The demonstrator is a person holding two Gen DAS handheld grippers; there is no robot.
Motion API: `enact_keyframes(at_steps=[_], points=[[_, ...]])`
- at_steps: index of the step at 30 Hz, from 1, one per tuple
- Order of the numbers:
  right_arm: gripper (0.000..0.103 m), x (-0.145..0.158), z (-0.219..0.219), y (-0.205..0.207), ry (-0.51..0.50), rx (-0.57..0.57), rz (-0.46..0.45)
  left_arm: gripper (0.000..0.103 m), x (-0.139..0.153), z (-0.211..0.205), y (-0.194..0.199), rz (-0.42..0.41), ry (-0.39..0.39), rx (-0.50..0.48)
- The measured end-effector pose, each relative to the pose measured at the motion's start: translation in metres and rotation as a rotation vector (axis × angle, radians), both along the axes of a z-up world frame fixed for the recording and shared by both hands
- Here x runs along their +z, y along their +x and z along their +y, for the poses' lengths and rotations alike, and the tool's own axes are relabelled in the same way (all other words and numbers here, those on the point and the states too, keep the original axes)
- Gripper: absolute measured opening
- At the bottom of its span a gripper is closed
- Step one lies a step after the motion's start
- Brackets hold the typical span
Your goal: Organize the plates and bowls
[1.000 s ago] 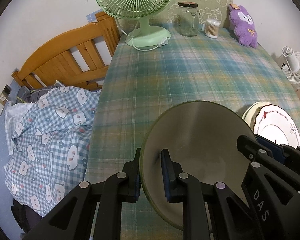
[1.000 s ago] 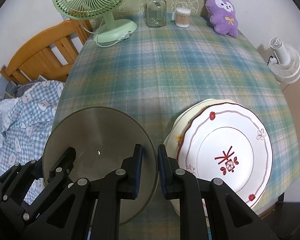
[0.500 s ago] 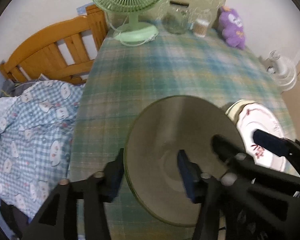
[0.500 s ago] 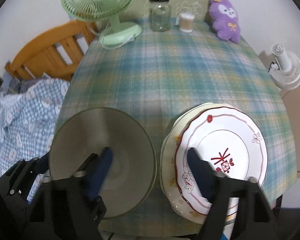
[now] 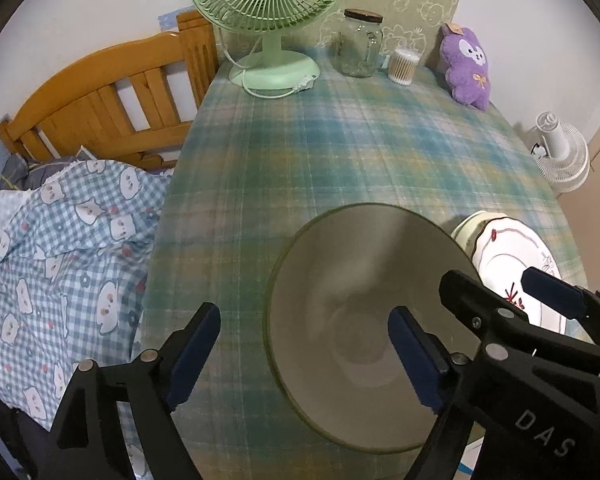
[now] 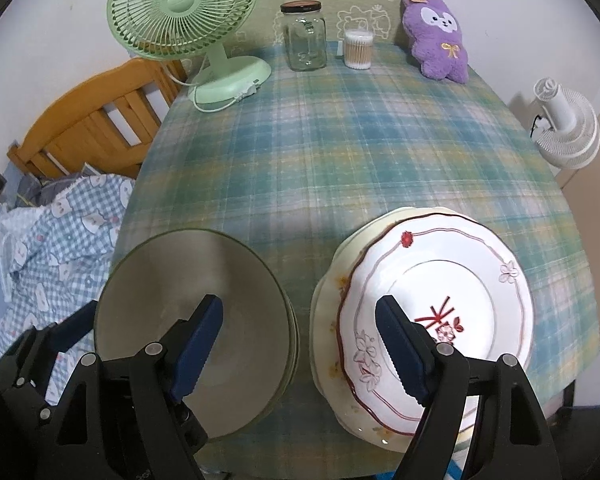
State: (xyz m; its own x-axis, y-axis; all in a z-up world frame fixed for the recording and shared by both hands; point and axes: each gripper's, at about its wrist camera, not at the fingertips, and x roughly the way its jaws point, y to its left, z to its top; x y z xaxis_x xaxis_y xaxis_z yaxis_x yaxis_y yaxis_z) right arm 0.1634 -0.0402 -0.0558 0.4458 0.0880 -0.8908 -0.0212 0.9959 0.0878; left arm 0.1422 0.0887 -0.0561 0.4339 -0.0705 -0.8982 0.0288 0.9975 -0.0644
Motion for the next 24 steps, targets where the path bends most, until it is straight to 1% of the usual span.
enact_keyframes(at_steps=[5,9,10,11,14,19,24], points=[[0.081,-0.008,-0.001,0.009,0.019,0.012,0.012,0.087,-0.008,0.001,0.007,0.025,-0.023,0.006],[0.080,-0.015,-0.001,0.016,0.050,0.025,0.030,0.084,-0.015,0.006,0.009,0.045,-0.065,0.028],[0.074,-0.017,0.000,0.018,0.053,0.032,0.036,0.083,-0.016,0.006,0.010,0.046,-0.069,0.029],[0.068,-0.018,0.001,0.019,0.054,0.037,0.041,0.080,-0.017,0.006,0.011,0.044,-0.068,0.029],[0.061,-0.024,0.003,0.023,0.074,0.046,0.065,0.073,-0.020,0.002,0.013,0.049,-0.054,0.016],[0.055,-0.034,0.008,0.029,0.094,0.061,0.099,0.065,-0.023,0.002,0.017,0.067,-0.048,0.015],[0.055,-0.041,0.013,0.034,0.094,0.073,0.133,0.057,-0.026,0.005,0.017,0.087,-0.030,0.038]])
